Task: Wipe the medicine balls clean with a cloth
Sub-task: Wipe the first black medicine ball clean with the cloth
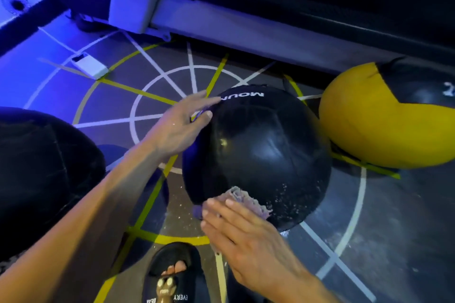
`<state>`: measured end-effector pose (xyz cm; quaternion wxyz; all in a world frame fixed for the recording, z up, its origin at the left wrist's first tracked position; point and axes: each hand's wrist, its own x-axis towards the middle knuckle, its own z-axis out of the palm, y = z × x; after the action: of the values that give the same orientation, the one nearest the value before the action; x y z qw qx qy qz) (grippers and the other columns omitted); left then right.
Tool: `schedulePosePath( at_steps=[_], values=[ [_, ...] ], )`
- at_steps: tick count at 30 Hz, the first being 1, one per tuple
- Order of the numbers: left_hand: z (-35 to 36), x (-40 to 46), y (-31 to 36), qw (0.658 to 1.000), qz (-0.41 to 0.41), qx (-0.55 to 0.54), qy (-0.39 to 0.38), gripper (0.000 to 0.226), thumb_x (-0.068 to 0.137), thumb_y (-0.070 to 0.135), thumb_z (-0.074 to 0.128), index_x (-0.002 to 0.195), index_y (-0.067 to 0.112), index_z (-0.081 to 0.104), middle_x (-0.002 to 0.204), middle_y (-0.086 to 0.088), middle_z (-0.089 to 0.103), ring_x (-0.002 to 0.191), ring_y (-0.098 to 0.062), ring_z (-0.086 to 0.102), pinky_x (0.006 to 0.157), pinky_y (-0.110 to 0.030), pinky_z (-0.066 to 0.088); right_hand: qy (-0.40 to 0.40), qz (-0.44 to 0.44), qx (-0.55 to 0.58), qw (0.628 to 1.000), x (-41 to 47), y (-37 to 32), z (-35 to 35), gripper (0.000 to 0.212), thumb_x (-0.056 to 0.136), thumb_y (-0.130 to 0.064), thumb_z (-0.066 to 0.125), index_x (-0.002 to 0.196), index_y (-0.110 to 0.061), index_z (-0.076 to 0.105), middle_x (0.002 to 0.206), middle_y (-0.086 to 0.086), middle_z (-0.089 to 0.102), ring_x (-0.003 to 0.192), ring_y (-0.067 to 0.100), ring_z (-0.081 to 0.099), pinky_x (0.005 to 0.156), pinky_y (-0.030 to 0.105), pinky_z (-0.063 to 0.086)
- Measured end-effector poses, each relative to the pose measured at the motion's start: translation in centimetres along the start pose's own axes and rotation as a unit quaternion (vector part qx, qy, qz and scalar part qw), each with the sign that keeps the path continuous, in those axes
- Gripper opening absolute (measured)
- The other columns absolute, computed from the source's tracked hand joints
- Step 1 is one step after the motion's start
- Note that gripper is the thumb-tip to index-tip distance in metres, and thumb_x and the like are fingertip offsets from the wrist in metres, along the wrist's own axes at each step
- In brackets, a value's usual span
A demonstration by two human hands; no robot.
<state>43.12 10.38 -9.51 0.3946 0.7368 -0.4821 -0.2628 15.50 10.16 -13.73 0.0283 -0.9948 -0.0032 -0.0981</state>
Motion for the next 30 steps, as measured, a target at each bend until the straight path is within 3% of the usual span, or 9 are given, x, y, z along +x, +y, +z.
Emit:
schedulePosePath(
  at_steps=[5,11,14,16,20,22,25,28,30],
  values=[
    [1.8,0.7,3.8,0.992,0.094,0.053,-0.068,0.052,0.094,0.065,0.056,0.143,0.046,0.055,0.161,0.014,0.036,0.148,0.005,0.027,0.125,-0.027,0.019,0.031,0.023,-0.019,0.999,0.5,0.1,0.3,0.05,0.113,-0.013,0.019,0.132,-0.017,0.065,0.147,0.0,0.057,0.148,0.017,0.036,0.128,0.033,0.014],
    [1.9,1.6,3.2,0.992,0.089,0.05,-0.071,0.061,0.085,0.069,0.059,0.142,0.046,0.055,0.159,0.013,0.039,0.147,0.005,0.03,0.126,-0.043,0.023,0.129,0.085,0.018,0.988,-0.9,5.3,-2.3,0.05,0.1,-0.01,0.047,0.15,-0.013,0.043,0.157,0.004,0.043,0.151,0.022,0.032,0.126,0.043,0.022],
    [1.5,1.8,3.1,0.994,0.07,0.033,-0.081,0.055,0.089,0.065,0.065,0.141,0.048,0.056,0.159,0.017,0.038,0.145,0.009,0.03,0.125,-0.04,0.025,0.285,0.301,0.179,0.892,-2.2,8.8,-2.5,0.044,0.102,-0.001,0.047,0.146,-0.003,0.051,0.154,0.01,0.048,0.15,0.025,0.036,0.121,0.056,0.032],
    [1.6,1.8,3.0,0.995,0.063,0.024,-0.077,0.058,0.086,0.066,0.065,0.14,0.048,0.057,0.158,0.019,0.039,0.145,0.009,0.032,0.125,-0.041,0.027,0.303,0.368,0.206,0.854,-2.1,7.9,-1.8,0.045,0.101,0.002,0.048,0.146,-0.002,0.05,0.157,0.008,0.045,0.152,0.028,0.032,0.122,0.057,0.029],
    [1.3,2.0,2.7,0.996,0.05,-0.005,-0.071,0.053,0.088,0.062,0.069,0.138,0.048,0.059,0.157,0.021,0.04,0.145,0.009,0.032,0.124,-0.037,0.029,0.21,0.216,0.12,0.946,-2.1,1.9,0.9,0.043,0.107,-0.008,0.037,0.148,-0.008,0.05,0.16,0.007,0.04,0.154,0.029,0.027,0.126,0.052,0.021],
    [0.9,1.8,2.5,0.996,0.047,-0.022,-0.077,0.048,0.09,0.049,0.07,0.137,0.046,0.06,0.157,0.021,0.041,0.143,0.012,0.032,0.118,-0.019,0.031,0.114,0.085,0.008,0.99,-3.4,1.2,1.8,0.05,0.104,-0.008,0.04,0.154,-0.016,0.041,0.165,0.002,0.031,0.156,0.023,0.02,0.127,0.044,0.019],
    [0.5,1.4,2.2,0.996,0.038,-0.042,-0.075,0.049,0.088,0.039,0.07,0.136,0.041,0.061,0.155,0.021,0.043,0.14,0.014,0.034,0.099,0.002,0.032,0.116,0.08,0.003,0.99,-3.7,4.5,0.7,0.061,0.097,-0.007,0.054,0.155,-0.02,0.037,0.164,-0.001,0.032,0.155,0.019,0.023,0.127,0.04,0.02],
    [0.3,1.5,1.8,0.995,0.033,-0.051,-0.081,0.047,0.088,0.038,0.071,0.134,0.043,0.062,0.154,0.021,0.044,0.14,0.011,0.036,0.093,0.003,0.034,0.274,0.317,0.175,0.891,-2.8,7.7,-1.3,0.044,0.105,-0.01,0.049,0.149,-0.013,0.047,0.158,0.006,0.044,0.152,0.023,0.033,0.121,0.051,0.033],
    [0.2,1.4,1.7,0.995,0.031,-0.053,-0.082,0.048,0.088,0.039,0.071,0.134,0.045,0.061,0.154,0.024,0.043,0.141,0.011,0.036,0.093,0.002,0.036,0.313,0.382,0.22,0.841,-1.8,7.0,-1.6,0.046,0.103,-0.007,0.044,0.149,-0.009,0.046,0.159,0.008,0.042,0.153,0.025,0.031,0.12,0.055,0.032]
  ],
)
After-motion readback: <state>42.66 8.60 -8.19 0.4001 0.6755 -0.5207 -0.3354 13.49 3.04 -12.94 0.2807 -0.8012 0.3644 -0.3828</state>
